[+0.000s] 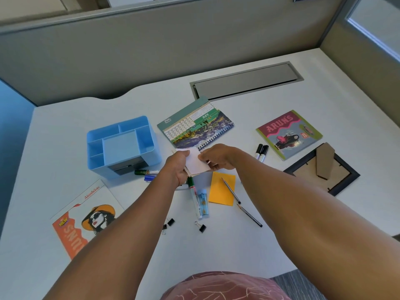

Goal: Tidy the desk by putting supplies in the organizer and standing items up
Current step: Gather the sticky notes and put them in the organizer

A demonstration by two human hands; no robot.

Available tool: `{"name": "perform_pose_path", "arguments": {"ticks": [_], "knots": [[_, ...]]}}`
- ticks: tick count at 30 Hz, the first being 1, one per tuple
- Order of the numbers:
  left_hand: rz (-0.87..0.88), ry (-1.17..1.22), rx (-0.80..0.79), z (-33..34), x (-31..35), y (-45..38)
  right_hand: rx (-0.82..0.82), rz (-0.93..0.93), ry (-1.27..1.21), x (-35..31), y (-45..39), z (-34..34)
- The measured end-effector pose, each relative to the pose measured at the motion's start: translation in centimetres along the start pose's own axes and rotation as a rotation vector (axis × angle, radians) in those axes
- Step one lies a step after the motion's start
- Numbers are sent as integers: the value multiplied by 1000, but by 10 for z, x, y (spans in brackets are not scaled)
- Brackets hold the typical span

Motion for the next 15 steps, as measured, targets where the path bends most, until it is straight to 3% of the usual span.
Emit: {"name": "perform_pose_path", "arguments": {"ticks": [4, 9, 15], "knots": [[-14, 47, 2, -1, 1, -2, -57, -33, 155, -3, 7, 0], [-58, 137, 18, -4, 7, -8, -210, -83, 20, -3, 10, 0], [-33, 142, 39, -8, 14, -5, -315, -189, 70, -8, 17, 2]]}}
Point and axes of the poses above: each hand's wrist, its own y-axis away from the middle knuckle, its own z-axis out of the palm, x = y × z, the point moved 1 cm from there along -y, towards the middle knuckle, and after that the axes turned 14 degrees about x, right-handed, at the moved point
